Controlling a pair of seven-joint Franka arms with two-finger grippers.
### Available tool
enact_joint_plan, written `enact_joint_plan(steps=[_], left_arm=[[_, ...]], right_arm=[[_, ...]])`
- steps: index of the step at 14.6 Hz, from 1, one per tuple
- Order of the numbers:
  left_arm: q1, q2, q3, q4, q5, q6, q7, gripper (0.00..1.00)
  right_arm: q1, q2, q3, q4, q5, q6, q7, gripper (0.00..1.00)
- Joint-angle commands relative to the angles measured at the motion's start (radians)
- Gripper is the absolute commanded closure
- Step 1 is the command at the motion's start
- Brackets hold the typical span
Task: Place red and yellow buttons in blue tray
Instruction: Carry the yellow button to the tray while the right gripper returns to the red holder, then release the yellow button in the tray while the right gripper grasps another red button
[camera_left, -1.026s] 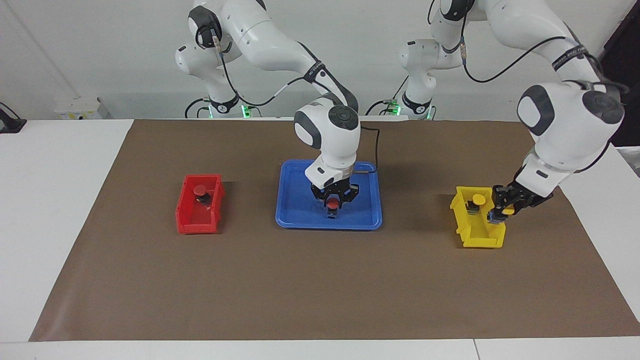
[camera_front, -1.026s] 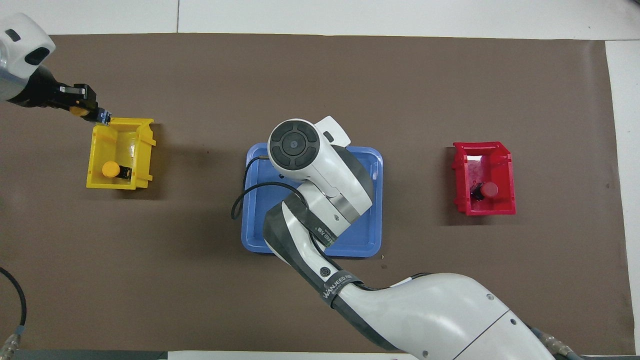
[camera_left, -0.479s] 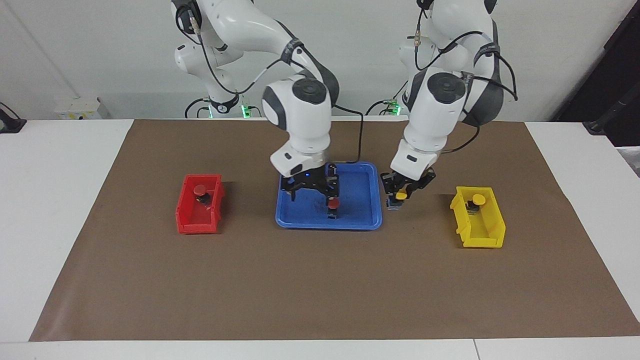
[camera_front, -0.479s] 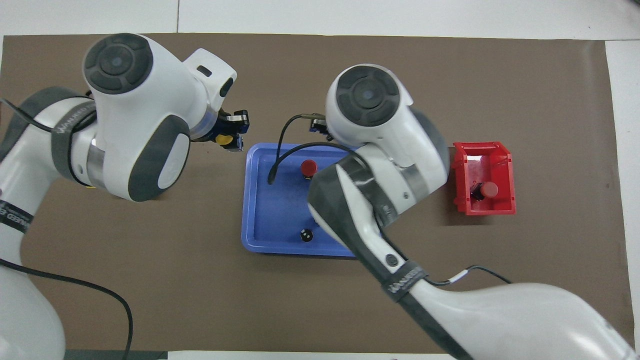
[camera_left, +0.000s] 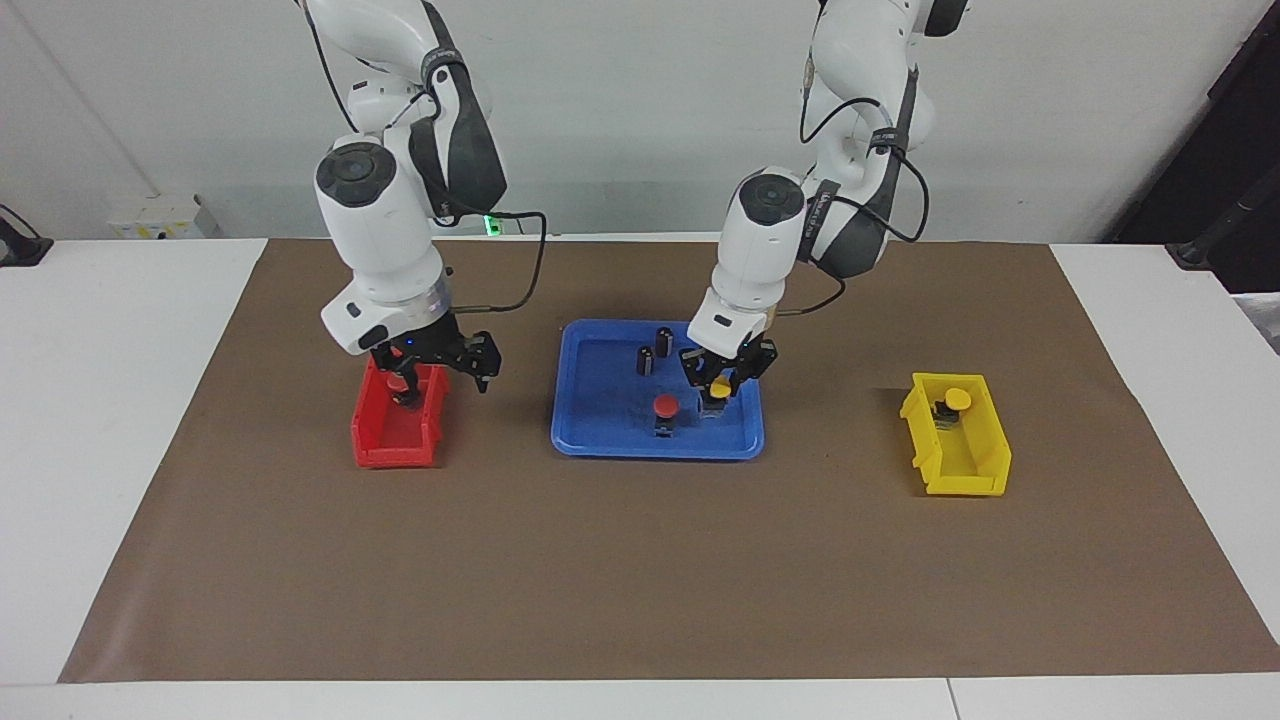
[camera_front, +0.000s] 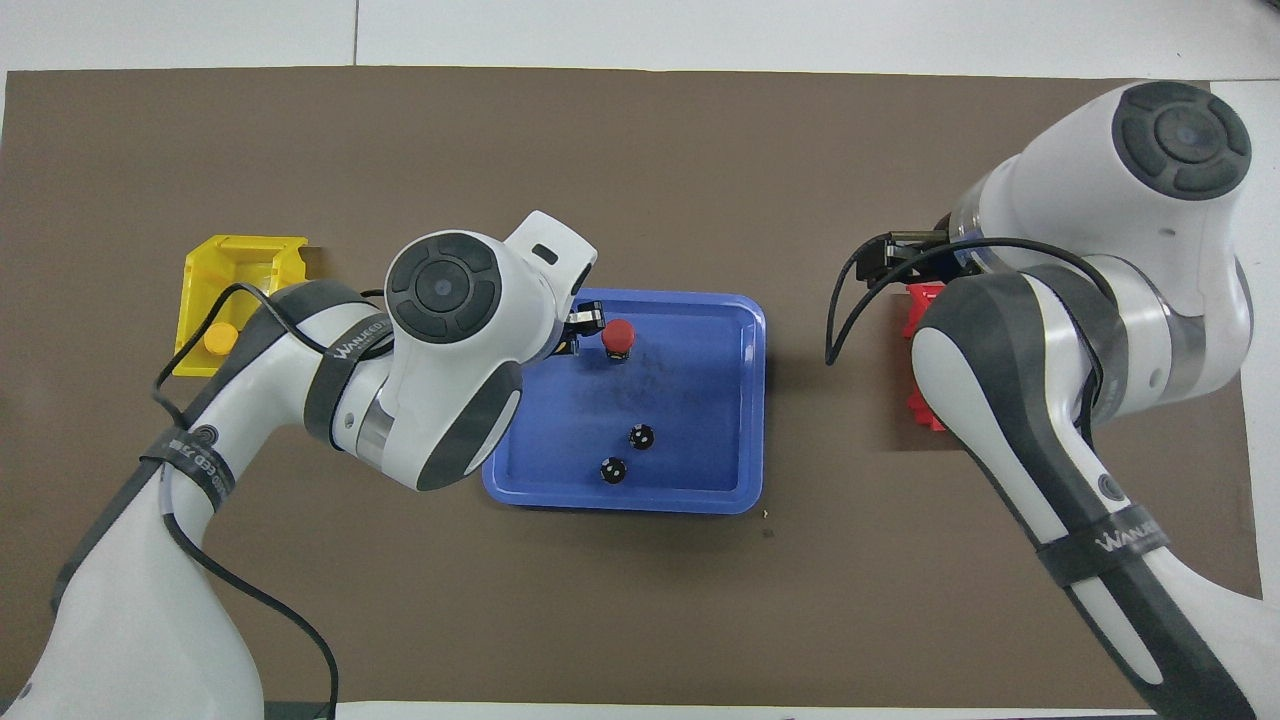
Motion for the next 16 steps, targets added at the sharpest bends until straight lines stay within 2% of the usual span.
enact_joint_plan(steps=[1, 2, 4, 6, 7, 8, 9, 11, 13, 14, 16], left_arm=[[-0.009, 0.007, 0.018, -0.028, 0.0, 0.039, -0.012, 0.98], [-0.01, 0.018, 0.018, -0.028, 0.0, 0.04, -0.013, 0.98], [-0.01, 0.03, 0.018, -0.028, 0.0, 0.039, -0.012, 0.86], [-0.009, 0.03, 0.018, -0.028, 0.0, 0.037, -0.012, 0.52], [-0.01, 0.03, 0.016, -0.028, 0.0, 0.036, -0.013, 0.38], [-0.01, 0.03, 0.016, -0.026, 0.002, 0.027, -0.013, 0.17], [-0.012, 0.029, 0.018, -0.025, 0.0, 0.014, -0.012, 0.0], [-0.007, -0.008, 0.021, 0.001, 0.002, -0.094, -0.004, 0.0], [0.017, -0.081, 0.041, 0.064, 0.004, -0.287, 0.049, 0.0], [0.064, -0.112, 0.056, 0.09, 0.01, -0.353, 0.147, 0.0], [0.159, -0.135, 0.061, 0.101, 0.032, -0.392, 0.336, 0.0]], right_arm=[[-0.075, -0.073, 0.015, -0.127, 0.043, 0.037, -0.117, 0.12], [-0.09, -0.09, 0.015, -0.162, 0.074, 0.047, -0.153, 0.14], [-0.116, -0.117, 0.013, -0.235, 0.096, 0.102, -0.218, 0.14], [-0.122, -0.13, 0.012, -0.277, 0.096, 0.134, -0.244, 0.17], [-0.124, -0.134, 0.012, -0.286, 0.096, 0.139, -0.258, 0.19], [-0.132, -0.139, 0.01, -0.301, 0.096, 0.158, -0.27, 0.21], [-0.138, -0.142, 0.01, -0.32, 0.096, 0.184, -0.278, 0.24], [-0.139, -0.151, 0.01, -0.349, 0.096, 0.227, -0.298, 0.26], [-0.15, -0.153, 0.009, -0.364, 0.096, 0.249, -0.316, 0.27], [-0.153, -0.154, 0.01, -0.369, 0.096, 0.254, -0.315, 0.28], [-0.153, -0.154, 0.009, -0.374, 0.096, 0.264, -0.316, 0.28]])
